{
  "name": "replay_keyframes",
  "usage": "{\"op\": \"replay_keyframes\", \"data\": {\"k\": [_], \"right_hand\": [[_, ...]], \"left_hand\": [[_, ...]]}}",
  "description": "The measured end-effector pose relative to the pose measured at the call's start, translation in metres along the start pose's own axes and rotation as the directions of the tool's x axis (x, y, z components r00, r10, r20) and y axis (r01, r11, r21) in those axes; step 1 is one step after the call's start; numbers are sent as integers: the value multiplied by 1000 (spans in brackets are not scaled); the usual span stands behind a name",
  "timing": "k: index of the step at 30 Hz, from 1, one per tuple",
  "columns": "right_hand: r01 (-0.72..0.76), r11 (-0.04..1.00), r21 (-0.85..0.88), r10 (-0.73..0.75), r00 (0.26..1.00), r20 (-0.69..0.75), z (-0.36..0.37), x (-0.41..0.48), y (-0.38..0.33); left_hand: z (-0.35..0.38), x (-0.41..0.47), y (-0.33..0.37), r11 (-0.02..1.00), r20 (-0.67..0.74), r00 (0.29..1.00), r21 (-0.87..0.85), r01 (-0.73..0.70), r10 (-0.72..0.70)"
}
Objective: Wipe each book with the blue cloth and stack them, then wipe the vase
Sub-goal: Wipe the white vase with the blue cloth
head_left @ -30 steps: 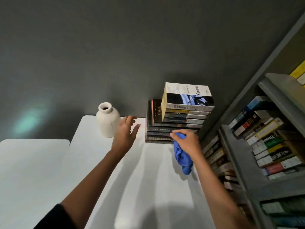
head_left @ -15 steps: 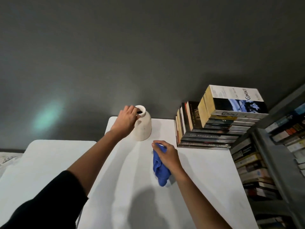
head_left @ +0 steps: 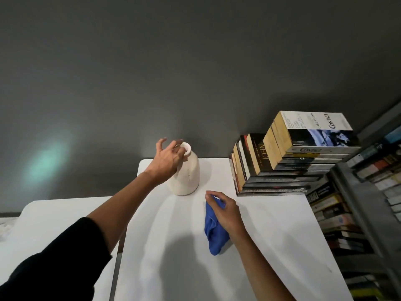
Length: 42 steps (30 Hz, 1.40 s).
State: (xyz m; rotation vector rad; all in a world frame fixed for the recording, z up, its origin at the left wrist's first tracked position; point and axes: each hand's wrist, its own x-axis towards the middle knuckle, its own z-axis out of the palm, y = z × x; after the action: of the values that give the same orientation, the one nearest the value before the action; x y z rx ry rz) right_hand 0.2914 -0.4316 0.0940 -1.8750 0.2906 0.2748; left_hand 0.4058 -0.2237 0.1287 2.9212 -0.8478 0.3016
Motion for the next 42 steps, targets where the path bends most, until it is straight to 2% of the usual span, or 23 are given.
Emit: {"op": "replay_keyframes", "data": {"k": [7, 12, 16, 18, 20, 23, 25, 28, 30, 34, 37, 42], "right_hand": [[85, 995, 56, -84, 996, -31, -30, -20, -20], [135, 969, 209, -116, 988, -101, -61, -47, -51], [253, 944, 211, -240, 967, -88, -79, -76, -72], [354, 927, 123, -347, 935, -72, -84, -91, -76], [419, 907, 44, -418, 908, -39, -87, -106, -72], [437, 899, 27, -435, 898, -62, -89, -133, -52], [431, 901, 49, -427, 901, -79, -90, -147, -41], [431, 900, 62, -427, 902, -71, -92, -154, -37], [441, 895, 69, -439, 898, -45, -97, -151, -42], [439, 892, 110, -452, 873, 184, -110, -136, -73], [462, 877, 129, -479, 833, 278, -112, -125, -97], [533, 841, 92, -535, 795, 286, -118, -130, -105]], "left_hand": [[-45, -25, 13, 945, -104, 975, -286, 161, -197], [-91, -53, 48, 931, -333, 918, -354, 92, -217], [-125, -72, 78, 822, -386, 853, -562, 85, -352], [-132, -84, 94, 752, -347, 825, -645, 134, -445], [-133, -98, 110, 634, -260, 812, -755, 166, -522], [-126, -115, 130, 448, -169, 773, -879, 162, -612], [-120, -122, 142, 385, -140, 748, -908, 165, -649], [-113, -132, 156, 361, -112, 759, -917, 171, -642], [-111, -136, 163, 310, -69, 780, -937, 164, -622], [-107, -134, 174, 111, 31, 817, -987, 116, -576], [-111, -130, 178, -19, 77, 827, -997, 80, -557], [-113, -121, 183, -66, 61, 852, -997, 32, -520]]}}
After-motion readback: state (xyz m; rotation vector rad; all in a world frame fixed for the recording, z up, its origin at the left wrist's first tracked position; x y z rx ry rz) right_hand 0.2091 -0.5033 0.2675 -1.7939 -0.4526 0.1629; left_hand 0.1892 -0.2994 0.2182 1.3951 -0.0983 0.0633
